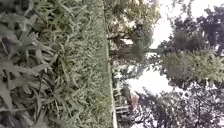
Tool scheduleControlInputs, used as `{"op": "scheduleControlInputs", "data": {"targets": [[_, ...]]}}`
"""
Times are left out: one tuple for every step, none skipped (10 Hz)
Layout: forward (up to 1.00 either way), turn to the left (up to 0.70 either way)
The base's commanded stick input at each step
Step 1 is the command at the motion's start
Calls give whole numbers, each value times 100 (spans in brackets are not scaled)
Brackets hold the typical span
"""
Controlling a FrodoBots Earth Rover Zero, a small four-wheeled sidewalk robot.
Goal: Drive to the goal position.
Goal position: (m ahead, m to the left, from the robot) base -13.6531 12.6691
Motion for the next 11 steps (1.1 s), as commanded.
{"op": "scheduleControlInputs", "data": {"targets": [[-30, -27], [-30, -27], [-30, -27], [-30, -27], [-30, -27], [-30, -27], [-30, -27], [-30, -27], [0, 0], [0, 0], [0, 0]]}}
